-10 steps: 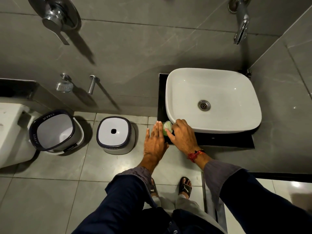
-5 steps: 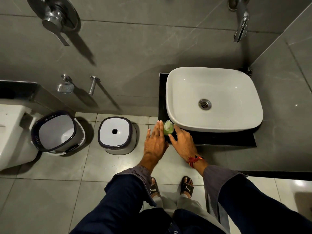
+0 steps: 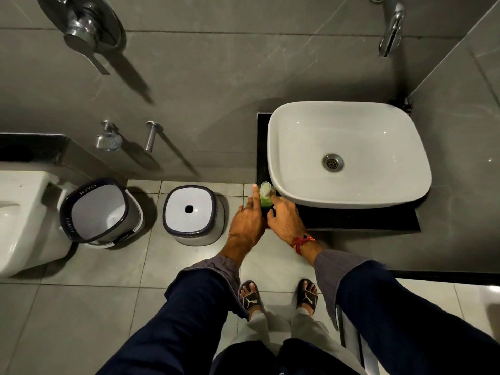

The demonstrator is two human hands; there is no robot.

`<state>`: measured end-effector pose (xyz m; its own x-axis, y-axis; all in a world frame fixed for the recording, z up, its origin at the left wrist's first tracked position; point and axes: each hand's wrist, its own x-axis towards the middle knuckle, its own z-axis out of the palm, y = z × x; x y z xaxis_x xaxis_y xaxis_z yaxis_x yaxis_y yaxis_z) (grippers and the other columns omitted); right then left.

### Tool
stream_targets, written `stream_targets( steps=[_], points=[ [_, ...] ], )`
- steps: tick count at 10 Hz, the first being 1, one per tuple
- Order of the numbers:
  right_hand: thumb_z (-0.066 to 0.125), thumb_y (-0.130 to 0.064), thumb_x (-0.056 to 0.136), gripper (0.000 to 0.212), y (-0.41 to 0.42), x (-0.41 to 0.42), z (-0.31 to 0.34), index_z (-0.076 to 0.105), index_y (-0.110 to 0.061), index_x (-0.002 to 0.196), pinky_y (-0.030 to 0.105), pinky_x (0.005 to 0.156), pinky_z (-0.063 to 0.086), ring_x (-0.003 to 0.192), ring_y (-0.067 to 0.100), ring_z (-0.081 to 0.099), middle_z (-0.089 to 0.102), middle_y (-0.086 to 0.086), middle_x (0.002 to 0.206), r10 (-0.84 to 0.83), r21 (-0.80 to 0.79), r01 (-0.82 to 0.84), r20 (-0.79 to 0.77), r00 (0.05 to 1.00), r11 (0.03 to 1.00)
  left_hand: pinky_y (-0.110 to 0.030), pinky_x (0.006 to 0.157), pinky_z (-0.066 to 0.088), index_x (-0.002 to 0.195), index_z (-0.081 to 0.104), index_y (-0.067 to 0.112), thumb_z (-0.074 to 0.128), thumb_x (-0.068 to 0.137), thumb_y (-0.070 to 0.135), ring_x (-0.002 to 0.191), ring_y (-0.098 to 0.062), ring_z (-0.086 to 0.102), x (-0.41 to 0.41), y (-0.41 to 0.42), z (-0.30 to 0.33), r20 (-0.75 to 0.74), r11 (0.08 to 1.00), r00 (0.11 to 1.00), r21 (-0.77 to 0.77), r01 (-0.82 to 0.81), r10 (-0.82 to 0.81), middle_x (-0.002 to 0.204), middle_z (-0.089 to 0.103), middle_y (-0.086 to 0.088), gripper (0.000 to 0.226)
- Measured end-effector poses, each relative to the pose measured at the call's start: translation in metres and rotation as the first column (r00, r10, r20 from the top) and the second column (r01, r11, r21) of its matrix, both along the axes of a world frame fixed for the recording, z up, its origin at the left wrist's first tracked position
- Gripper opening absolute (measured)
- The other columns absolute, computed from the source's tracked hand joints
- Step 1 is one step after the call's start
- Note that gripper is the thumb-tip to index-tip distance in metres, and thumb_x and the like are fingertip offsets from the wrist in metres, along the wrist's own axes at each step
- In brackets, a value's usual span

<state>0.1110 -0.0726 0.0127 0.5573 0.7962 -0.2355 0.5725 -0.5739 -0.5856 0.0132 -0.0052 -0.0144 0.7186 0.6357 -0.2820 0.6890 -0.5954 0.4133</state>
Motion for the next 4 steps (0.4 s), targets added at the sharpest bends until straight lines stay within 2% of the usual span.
stream_targets(
  steps=[1, 2, 3, 4],
  points=[
    [0.056, 0.001, 0.084, 0.045, 0.002, 0.0, 0.0, 0.053, -0.003, 0.129, 0.039, 0.092, 0.052, 0.107, 0.035, 0.059, 0.06, 0.021, 0.114, 0.0, 0.034, 0.001, -0.012, 1.0, 0.999, -0.049, 0.113, 0.04, 0.156, -0.019, 0.004, 0.061, 0.097, 0.028, 0.121, -0.04, 0.059, 0.0, 0.006, 0.0, -0.025, 1.0, 1.0, -0.006, 0.017, -0.018, 0.148, 0.051, -0.023, 0.102],
    [0.058, 0.002, 0.084, 0.066, -0.004, 0.0, 0.001, 0.039, -0.011, 0.145, 0.042, 0.095, 0.053, 0.112, 0.035, 0.059, 0.059, 0.02, 0.123, 0.018, 0.056, -0.016, -0.02, 1.0, 0.998, -0.054, 0.106, 0.045, 0.158, -0.016, 0.007, 0.065, 0.095, 0.036, 0.112, -0.043, 0.064, -0.003, 0.008, 0.002, -0.078, 0.997, 0.996, 0.056, 0.045, -0.04, 0.136, 0.06, -0.022, 0.106],
    [0.058, -0.001, 0.082, 0.059, -0.011, 0.003, 0.005, 0.044, -0.009, 0.139, 0.044, 0.087, 0.057, 0.104, 0.037, 0.063, 0.062, 0.021, 0.12, 0.013, 0.112, -0.03, 0.143, 0.99, 0.993, -0.053, 0.095, 0.051, 0.159, -0.01, 0.011, 0.06, 0.097, 0.04, 0.092, -0.038, 0.069, -0.004, 0.014, 0.006, -0.12, 0.985, 0.991, 0.152, 0.083, -0.065, 0.111, 0.072, -0.019, 0.098],
    [0.056, -0.006, 0.078, 0.035, -0.017, 0.018, 0.02, 0.06, -0.006, 0.113, 0.04, 0.065, 0.059, 0.087, 0.033, 0.065, 0.064, 0.013, 0.099, 0.061, 0.118, -0.112, 0.369, 0.927, 0.987, -0.045, 0.084, 0.052, 0.16, 0.01, 0.007, 0.051, 0.101, 0.032, 0.091, -0.038, 0.067, -0.009, 0.033, 0.017, -0.141, 0.958, 0.988, 0.268, 0.101, -0.065, 0.104, 0.073, -0.02, 0.076]
  ],
)
